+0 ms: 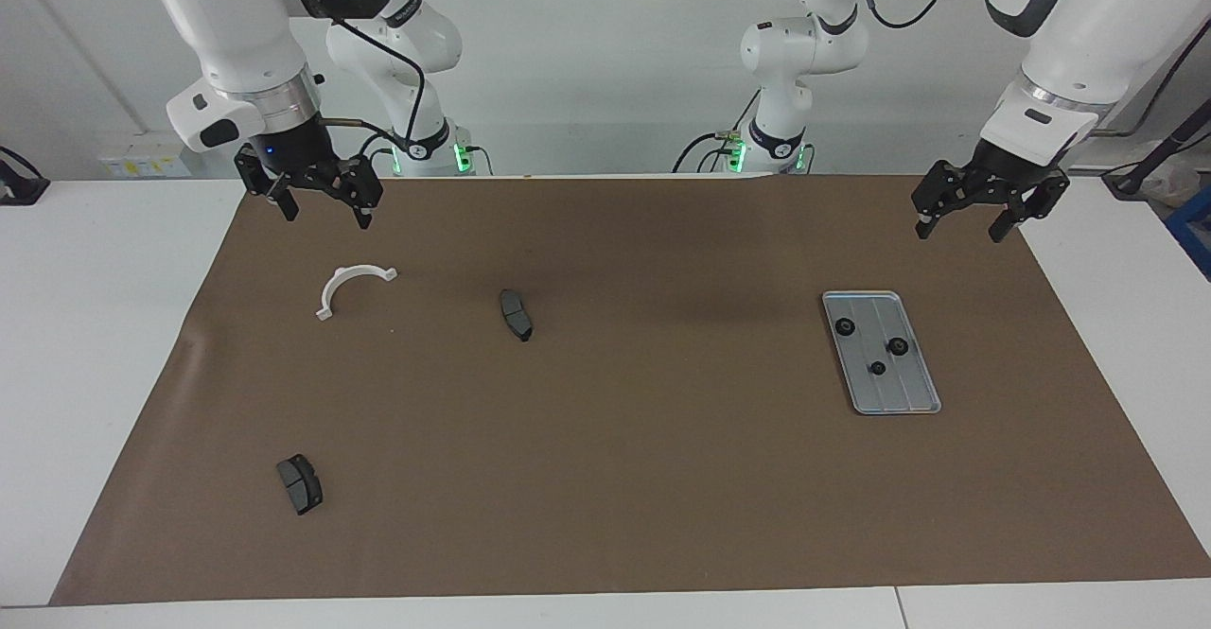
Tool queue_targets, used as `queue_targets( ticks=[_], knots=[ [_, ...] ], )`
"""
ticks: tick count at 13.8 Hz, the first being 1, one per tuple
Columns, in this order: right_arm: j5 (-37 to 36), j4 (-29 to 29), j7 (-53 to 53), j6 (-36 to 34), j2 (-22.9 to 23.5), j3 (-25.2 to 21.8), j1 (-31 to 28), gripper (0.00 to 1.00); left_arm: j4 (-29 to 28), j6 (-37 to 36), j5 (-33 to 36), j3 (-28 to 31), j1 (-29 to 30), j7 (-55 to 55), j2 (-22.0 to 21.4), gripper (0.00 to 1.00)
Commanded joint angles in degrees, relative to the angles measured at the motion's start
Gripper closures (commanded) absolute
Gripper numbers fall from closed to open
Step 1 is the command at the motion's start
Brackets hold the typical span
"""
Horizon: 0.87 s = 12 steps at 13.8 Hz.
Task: Place bearing gear from tray to pile
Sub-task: 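Reach the left gripper over the metal tray of black gears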
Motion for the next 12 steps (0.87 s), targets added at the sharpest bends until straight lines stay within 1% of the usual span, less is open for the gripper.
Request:
queue_targets(
  ticks=[1,3,6,7,10,12],
  knots=[
    [1.4,-0.2,-1.7,-0.1,-0.1,0.4,-0.6,0.0,-0.2,-1.3,0.6,0.4,-0.4,-0.1,0.0,0.0],
    [1.6,-0.1,-1.6,-0.1,-0.1,0.4,-0.6,0.0,-0.2,-1.3,0.6,0.4,0.2,0.0,0.9,0.0],
    [1.7,-0.2,-1.9,-0.3,-0.1,0.4,-0.6,0.0,-0.2,-0.7,0.6,0.8,0.6,0.0,5.0,0.0],
    [1.7,-0.2,-1.9,-0.3,-0.1,0.4,-0.6,0.0,-0.2,-0.1,0.7,1.0,0.9,0.0,7.0,0.0],
    [1.7,-0.2,-1.9,-0.3,-0.1,0.4,-1.1,0.0,-0.8,4.3,1.6,1.0,2.2,-0.3,11.7,0.0],
    [1.7,-0.2,-1.9,-0.3,-0.1,0.4,-1.2,0.0,-2.6,7.9,1.7,1.0,3.2,-0.3,13.4,0.0]
  ],
)
